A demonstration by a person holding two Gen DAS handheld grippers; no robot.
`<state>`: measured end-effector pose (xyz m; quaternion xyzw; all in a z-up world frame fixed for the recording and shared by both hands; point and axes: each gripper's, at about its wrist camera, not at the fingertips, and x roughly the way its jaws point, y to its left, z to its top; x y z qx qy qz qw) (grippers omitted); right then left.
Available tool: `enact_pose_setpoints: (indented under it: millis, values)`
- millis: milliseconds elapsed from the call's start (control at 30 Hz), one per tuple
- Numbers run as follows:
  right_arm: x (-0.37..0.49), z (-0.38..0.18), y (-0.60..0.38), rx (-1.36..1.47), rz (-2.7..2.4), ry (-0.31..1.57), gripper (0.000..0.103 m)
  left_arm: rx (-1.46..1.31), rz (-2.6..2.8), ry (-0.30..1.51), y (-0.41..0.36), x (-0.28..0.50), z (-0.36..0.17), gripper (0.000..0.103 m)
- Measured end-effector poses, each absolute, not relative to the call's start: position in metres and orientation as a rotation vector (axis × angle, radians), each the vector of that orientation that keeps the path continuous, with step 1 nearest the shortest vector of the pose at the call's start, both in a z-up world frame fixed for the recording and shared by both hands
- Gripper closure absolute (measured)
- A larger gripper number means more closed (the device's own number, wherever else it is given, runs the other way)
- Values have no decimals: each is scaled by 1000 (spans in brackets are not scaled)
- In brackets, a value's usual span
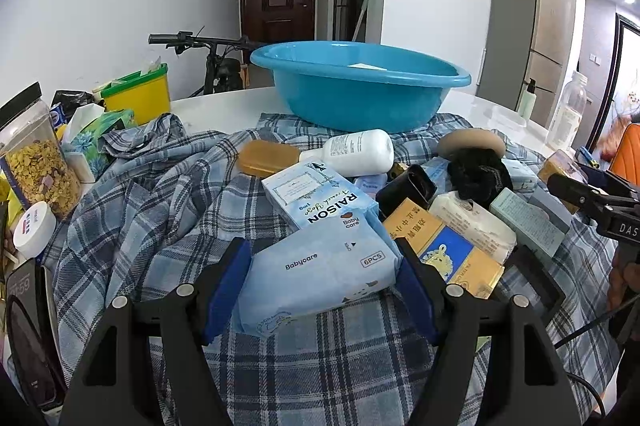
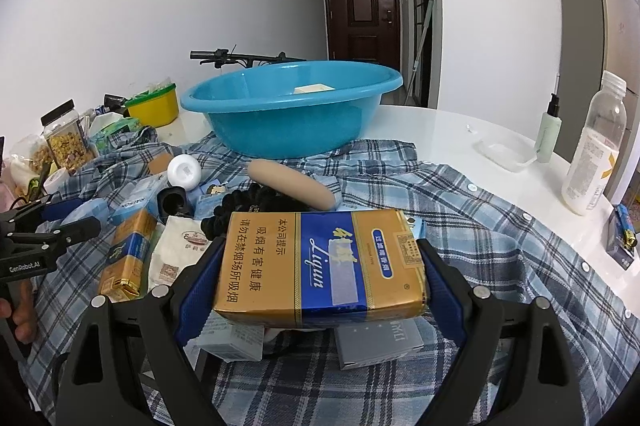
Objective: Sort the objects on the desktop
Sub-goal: 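Carry the wipes pack with the left tool while the right tool carries the Liqun box over the basin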
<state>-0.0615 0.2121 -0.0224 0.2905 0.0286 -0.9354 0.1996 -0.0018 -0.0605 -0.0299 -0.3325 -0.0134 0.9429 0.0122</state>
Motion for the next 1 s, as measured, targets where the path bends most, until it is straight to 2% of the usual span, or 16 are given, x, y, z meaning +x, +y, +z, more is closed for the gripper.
enact_pose_setpoints:
  millis: [367,567,900,1000]
  values:
    - [-58,-23,204,815,-2611,127,15,-1026,2954,-35,-59,-1,-29,29]
    - [-64,-21,209,838,-2563,62,15,-1018,2968,-42,-61,1,-28,29]
    - [-82,56,193,637,-2541,121,15,-1005,2990,-19,-60,3,-27,29]
    - [-102,79,183,653,-2504,133,15,-1013,2994,-22,-61,3,-27,29]
